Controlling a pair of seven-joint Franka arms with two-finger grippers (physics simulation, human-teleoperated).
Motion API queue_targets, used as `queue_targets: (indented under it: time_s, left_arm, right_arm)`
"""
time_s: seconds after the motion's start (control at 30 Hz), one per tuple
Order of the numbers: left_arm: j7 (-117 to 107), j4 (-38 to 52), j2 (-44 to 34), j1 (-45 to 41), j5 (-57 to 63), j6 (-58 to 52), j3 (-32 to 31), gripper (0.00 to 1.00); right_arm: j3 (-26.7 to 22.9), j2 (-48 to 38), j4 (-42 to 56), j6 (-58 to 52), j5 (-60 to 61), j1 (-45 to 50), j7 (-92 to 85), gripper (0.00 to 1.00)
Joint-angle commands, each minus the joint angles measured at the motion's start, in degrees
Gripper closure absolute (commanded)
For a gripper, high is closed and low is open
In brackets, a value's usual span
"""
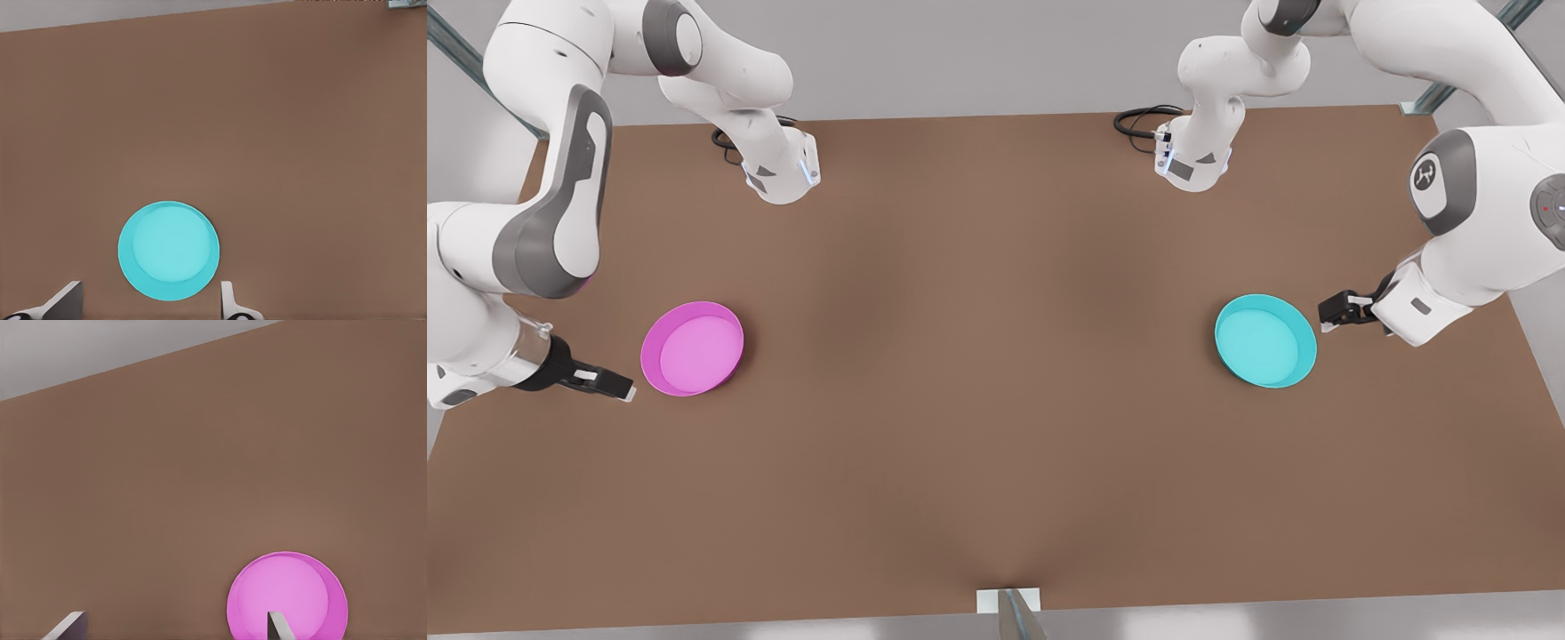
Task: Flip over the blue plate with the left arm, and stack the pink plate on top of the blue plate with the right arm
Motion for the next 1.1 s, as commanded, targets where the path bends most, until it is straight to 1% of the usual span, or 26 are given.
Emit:
queue_targets:
  time_s: [0.0,0.13,0.17,0.23,0.3,0.43,0.5,0.67,0.77,0.83,0.87,0.93,1.0,1.07]
  left_arm:
    - [0.0,0.0,0.0,0.0,0.0,0.0,0.0,0.00]
    - [1.7,0.0,0.2,0.0,0.0,0.2,0.0,0.00]
    - [1.6,-0.1,0.8,0.1,-1.6,0.3,2.4,0.00]
    - [2.5,-0.3,3.8,0.2,-8.4,1.8,7.7,0.00]
    - [2.6,-5.7,3.7,0.2,-8.5,5.5,8.4,0.00]
    - [2.8,-16.2,1.2,0.2,-12.7,6.7,10.4,0.00]
    - [3.4,-19.4,0.8,0.2,-12.8,7.6,11.9,0.00]
    - [3.4,-22.8,1.0,0.2,-14.9,9.4,12.9,0.00]
    - [5.0,-22.9,2.5,0.3,-16.5,11.4,14.2,0.00]
    - [5.4,-22.9,2.4,0.3,-16.4,10.2,14.2,0.00]
    - [5.8,-24.1,2.4,0.3,-16.5,10.3,15.1,0.00]
    - [6.8,-24.3,3.5,0.3,-18.5,10.5,15.4,0.00]
    - [6.7,-26.4,1.8,0.3,-18.5,10.6,15.5,0.00]
    - [6.8,-28.7,2.0,0.3,-18.4,13.5,16.2,0.00]
  right_arm:
    - [0.0,0.0,0.0,0.0,0.0,0.0,0.0,0.00]
    - [0.0,0.0,0.0,0.0,0.1,0.0,0.0,0.00]
    - [0.0,0.0,0.0,0.0,0.1,0.0,0.0,0.00]
    - [0.0,0.0,0.0,0.0,0.1,0.0,0.0,0.00]
    - [0.0,0.0,0.1,0.0,0.0,-0.2,-0.1,0.00]
    - [-0.1,0.0,0.4,1.2,0.1,-0.2,0.0,0.00]
    - [-0.1,0.0,0.4,1.2,0.1,-0.2,0.1,0.00]
    - [-0.1,0.0,0.4,1.2,0.0,-0.2,0.1,0.00]
    - [-0.1,0.0,0.4,1.3,0.0,-0.1,0.0,0.00]
    - [-0.1,0.0,0.4,1.3,0.0,-0.1,0.0,0.00]
    - [-0.1,0.1,0.4,1.2,0.0,-0.1,0.0,0.00]
    - [-0.1,0.1,0.4,1.3,0.0,-0.2,0.0,0.00]
    - [-0.1,0.1,0.4,1.3,-0.1,-0.2,0.0,0.00]
    - [-0.1,0.4,0.4,1.3,-0.7,-0.2,0.0,0.00]
